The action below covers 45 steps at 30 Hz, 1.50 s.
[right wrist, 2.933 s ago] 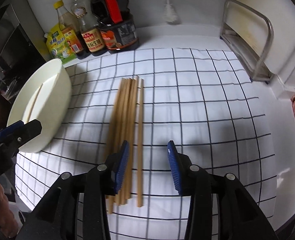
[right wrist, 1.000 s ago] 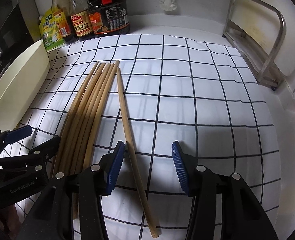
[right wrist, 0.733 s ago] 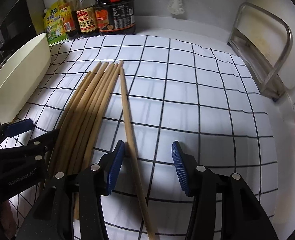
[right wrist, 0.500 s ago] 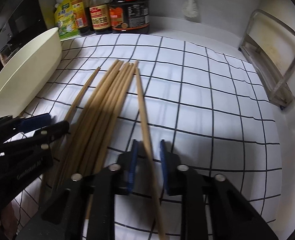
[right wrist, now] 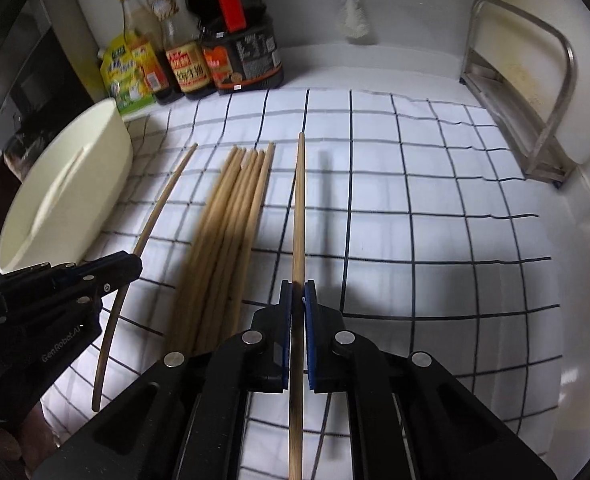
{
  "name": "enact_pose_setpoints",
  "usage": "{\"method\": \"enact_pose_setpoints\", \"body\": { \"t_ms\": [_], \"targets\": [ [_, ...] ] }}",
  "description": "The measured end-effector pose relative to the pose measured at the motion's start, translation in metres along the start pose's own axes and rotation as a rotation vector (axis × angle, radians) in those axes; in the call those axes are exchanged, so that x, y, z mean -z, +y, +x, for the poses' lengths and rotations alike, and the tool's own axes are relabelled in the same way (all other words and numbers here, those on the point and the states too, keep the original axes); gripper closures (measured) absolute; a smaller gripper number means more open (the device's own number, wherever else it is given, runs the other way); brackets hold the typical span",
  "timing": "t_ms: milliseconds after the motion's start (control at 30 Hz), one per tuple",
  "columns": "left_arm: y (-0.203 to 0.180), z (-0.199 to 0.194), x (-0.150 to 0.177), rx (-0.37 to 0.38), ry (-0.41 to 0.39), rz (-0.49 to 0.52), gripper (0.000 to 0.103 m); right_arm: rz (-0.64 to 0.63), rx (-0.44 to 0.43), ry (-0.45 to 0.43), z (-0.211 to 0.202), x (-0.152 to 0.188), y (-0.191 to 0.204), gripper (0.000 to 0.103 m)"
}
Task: Organize utensils
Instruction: 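Lower the left tool's chopstick into the bowl and open while the right tool releases its own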
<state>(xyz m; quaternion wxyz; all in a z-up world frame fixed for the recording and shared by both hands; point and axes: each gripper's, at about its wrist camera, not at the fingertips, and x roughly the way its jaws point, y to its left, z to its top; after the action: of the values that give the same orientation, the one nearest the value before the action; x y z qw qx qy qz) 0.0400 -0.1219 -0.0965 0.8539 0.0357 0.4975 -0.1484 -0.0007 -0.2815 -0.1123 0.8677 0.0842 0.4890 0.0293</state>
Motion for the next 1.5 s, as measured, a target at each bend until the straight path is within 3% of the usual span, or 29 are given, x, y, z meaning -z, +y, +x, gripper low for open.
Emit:
{"method": "enact_pose_setpoints", "body": {
  "t_ms": [200,333,567,900,1133,1367,1400,1433,1500],
  "targets": [
    [0.02,-0.048,-0.026,0.017,-0.092,0.001,0.096,0.015,-0.037,-0.071,-0.034,-0.027,0.029,0.097],
    [0.051,-0.075,-0.04,0.007,-0.132,-0.013,0.096,-0.012,-0.09,-0.129,-0.048,-0.051,0.07,0.097],
    [0.136,-0.104,-0.052,-0.079,-0.184,-0.084,0.096,-0.083,-0.203,-0.12,-0.022,-0.087,0.152,0.097],
    [0.238,-0.072,-0.048,-0.15,-0.103,-0.149,0.096,-0.162,-0.255,0.009,0.055,-0.1,0.26,0.097],
    [0.266,-0.038,-0.042,-0.148,-0.034,-0.166,0.096,-0.141,-0.219,0.083,0.089,-0.099,0.277,0.097],
    [0.272,-0.024,-0.041,-0.134,-0.009,-0.166,0.095,-0.117,-0.189,0.087,0.096,-0.1,0.274,0.097],
    [0.272,-0.024,-0.04,-0.13,-0.012,-0.168,0.094,-0.111,-0.189,0.084,0.094,-0.101,0.273,0.096],
    [0.272,-0.026,-0.041,-0.133,-0.02,-0.172,0.091,-0.098,-0.193,0.077,0.091,-0.101,0.271,0.088],
    [0.273,-0.028,-0.041,-0.141,-0.031,-0.18,0.065,-0.091,-0.203,0.051,0.085,-0.102,0.268,0.076]
  ]
}}
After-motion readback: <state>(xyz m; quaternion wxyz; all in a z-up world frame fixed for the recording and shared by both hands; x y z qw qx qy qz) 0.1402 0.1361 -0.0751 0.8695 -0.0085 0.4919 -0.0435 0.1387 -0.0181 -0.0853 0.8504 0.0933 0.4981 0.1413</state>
